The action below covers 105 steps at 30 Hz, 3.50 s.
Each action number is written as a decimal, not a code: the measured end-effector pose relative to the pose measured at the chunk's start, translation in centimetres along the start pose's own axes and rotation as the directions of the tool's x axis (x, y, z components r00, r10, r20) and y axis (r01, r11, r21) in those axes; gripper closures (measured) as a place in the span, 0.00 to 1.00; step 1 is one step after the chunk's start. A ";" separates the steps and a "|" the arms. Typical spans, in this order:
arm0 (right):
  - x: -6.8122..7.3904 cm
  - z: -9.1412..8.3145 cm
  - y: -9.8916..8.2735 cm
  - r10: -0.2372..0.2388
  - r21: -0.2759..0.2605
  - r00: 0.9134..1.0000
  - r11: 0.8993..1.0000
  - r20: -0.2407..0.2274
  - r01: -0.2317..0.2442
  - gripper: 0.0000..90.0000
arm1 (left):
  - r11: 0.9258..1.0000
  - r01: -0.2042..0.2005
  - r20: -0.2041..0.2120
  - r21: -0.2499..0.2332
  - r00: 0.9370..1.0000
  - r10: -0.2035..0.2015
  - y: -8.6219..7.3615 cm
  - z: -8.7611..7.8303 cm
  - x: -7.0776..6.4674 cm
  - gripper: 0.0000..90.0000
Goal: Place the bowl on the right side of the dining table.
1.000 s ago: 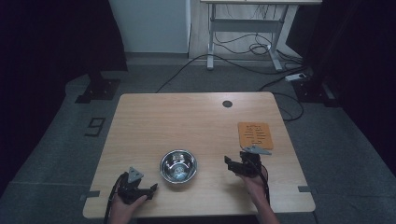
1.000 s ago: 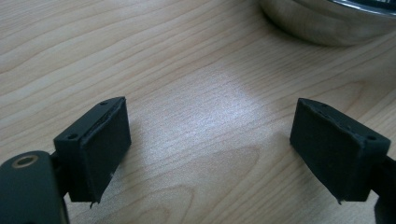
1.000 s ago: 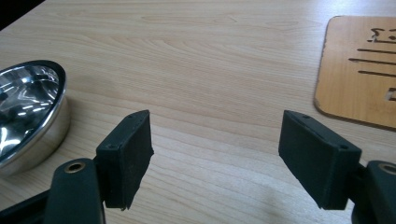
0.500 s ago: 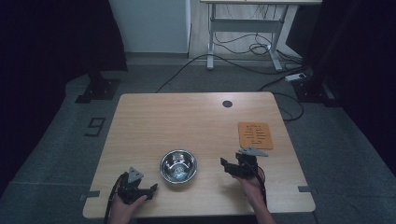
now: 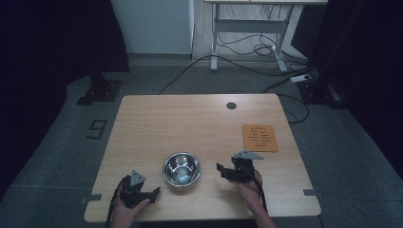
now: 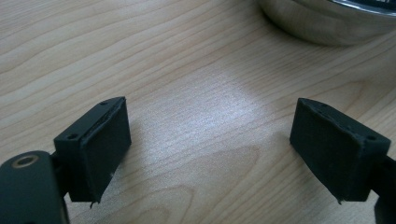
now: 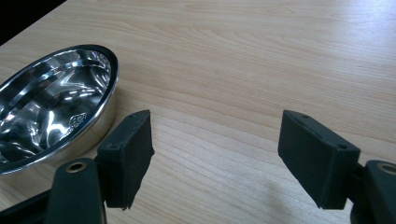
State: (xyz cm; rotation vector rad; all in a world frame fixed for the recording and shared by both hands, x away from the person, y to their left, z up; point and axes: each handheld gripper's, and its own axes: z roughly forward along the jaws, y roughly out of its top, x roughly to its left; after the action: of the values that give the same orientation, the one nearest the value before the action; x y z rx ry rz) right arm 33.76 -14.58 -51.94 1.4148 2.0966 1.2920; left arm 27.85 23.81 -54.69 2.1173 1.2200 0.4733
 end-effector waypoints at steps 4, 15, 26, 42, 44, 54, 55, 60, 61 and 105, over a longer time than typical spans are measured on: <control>0.1 0.1 0.0 0.003 -0.001 1.000 1.000 -0.009 -0.003 0.29 | 1.000 0.000 0.000 0.000 1.000 0.000 0.0 0.0 0.0 0.13; 1.0 0.6 0.1 0.007 0.003 0.999 1.000 -0.047 -0.007 0.29 | 1.000 0.000 0.000 0.000 1.000 0.000 0.0 0.0 0.0 0.13; 2.2 1.0 0.2 -0.007 0.014 0.996 1.000 -0.084 0.008 0.29 | 1.000 0.000 0.000 0.000 1.000 0.000 0.0 0.0 0.0 0.13; 4.1 1.7 1.5 -0.047 0.011 0.992 0.999 -0.114 0.048 0.28 | 1.000 -0.001 0.001 0.000 1.000 0.001 0.0 0.0 0.0 0.13; 4.1 1.8 1.5 -0.050 0.013 0.992 0.999 -0.117 0.051 0.28 | 1.000 -0.001 0.001 0.000 1.000 0.001 0.0 0.0 0.0 0.13; 4.8 2.8 1.4 -0.051 0.045 0.991 0.997 -0.122 0.057 0.28 | 1.000 -0.002 0.001 0.000 1.000 0.002 0.0 0.0 0.0 0.13; 4.9 3.1 1.5 -0.051 0.050 0.992 0.997 -0.119 0.057 0.28 | 1.000 -0.002 0.001 0.001 1.000 0.002 0.0 0.0 0.0 0.13; 5.1 3.9 1.6 -0.053 0.061 0.991 0.996 -0.121 0.061 0.28 | 1.000 -0.001 0.001 0.000 1.000 0.001 0.0 0.0 0.0 0.13; 5.4 4.5 1.6 -0.054 0.070 0.991 0.996 -0.125 0.063 0.28 | 1.000 -0.001 0.001 0.001 1.000 0.001 0.0 0.0 0.0 0.13; 5.1 8.5 0.8 0.048 0.169 0.966 0.986 -0.254 -0.005 0.94 | 1.000 -0.002 0.001 0.000 1.000 0.002 0.0 0.0 0.0 0.13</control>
State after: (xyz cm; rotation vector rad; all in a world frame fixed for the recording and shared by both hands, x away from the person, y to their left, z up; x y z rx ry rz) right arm 37.46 -5.84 -54.81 1.4100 2.4146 1.4048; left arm 27.84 23.79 -54.69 2.1191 1.2176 0.4734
